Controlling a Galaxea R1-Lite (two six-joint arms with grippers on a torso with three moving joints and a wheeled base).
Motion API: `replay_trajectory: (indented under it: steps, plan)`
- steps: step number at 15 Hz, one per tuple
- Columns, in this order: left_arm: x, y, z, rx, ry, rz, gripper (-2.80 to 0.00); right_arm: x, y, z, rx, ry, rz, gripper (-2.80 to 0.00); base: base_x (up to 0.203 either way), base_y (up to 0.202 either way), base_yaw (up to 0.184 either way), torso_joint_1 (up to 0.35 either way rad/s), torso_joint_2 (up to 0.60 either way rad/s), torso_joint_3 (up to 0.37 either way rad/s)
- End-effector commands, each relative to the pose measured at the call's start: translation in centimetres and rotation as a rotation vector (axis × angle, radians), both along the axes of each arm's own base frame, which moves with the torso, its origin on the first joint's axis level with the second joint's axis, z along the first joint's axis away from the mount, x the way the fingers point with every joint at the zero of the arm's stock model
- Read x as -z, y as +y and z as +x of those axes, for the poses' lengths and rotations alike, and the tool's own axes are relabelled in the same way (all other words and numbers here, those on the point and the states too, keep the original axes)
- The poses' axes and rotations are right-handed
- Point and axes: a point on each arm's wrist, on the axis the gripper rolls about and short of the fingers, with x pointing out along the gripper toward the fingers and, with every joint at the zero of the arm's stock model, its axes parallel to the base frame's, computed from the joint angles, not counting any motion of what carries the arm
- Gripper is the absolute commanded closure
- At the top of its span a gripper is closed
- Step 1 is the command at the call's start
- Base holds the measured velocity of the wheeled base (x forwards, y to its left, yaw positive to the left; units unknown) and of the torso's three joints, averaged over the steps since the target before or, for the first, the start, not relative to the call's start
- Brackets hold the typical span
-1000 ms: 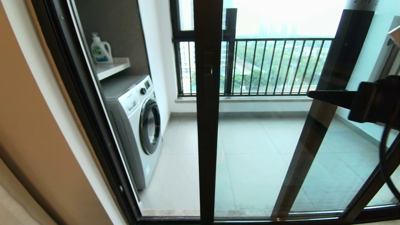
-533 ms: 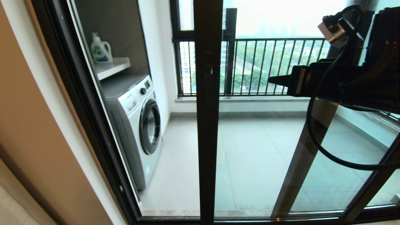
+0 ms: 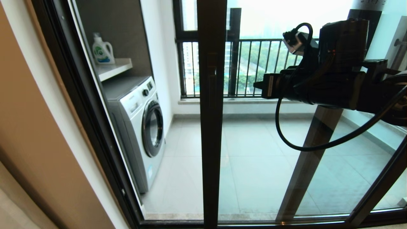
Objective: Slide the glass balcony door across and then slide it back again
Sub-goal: Open the slid door
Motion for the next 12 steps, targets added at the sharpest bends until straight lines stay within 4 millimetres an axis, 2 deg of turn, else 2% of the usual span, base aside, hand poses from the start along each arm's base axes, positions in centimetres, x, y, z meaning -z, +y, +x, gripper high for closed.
replay_trajectory:
  steps: [1, 4, 6, 8, 12]
  plan:
    - [0.0, 0.0, 0.0, 0.0, 0.002, 0.001, 0.0, 0.5, 0.7, 1.4, 0.011, 0.006, -0.007, 0.0, 0.0, 0.0, 0.0, 0.0, 0.0, 0.0]
    - [0.0, 0.0, 0.0, 0.0, 0.002, 0.001, 0.0, 0.4, 1.2, 2.5, 0.012, -0.016, -0.027, 0.0, 0.0, 0.0, 0.0, 0.0, 0.0, 0.0]
    - [0.0, 0.0, 0.0, 0.0, 0.002, 0.001, 0.0, 0.5, 1.2, 2.5, 0.022, -0.01, -0.024, 0.0, 0.0, 0.0, 0.0, 0.0, 0.0, 0.0]
    - [0.0, 0.0, 0.0, 0.0, 0.002, 0.001, 0.0, -0.4, 0.8, 1.8, 0.049, -0.03, -0.014, 0.0, 0.0, 0.0, 0.0, 0.0, 0.0, 0.0]
    - [0.0, 0.0, 0.0, 0.0, 0.002, 0.001, 0.0, -0.8, 0.0, 0.1, 0.05, -0.03, -0.015, 0.0, 0.0, 0.0, 0.0, 0.0, 0.0, 0.0]
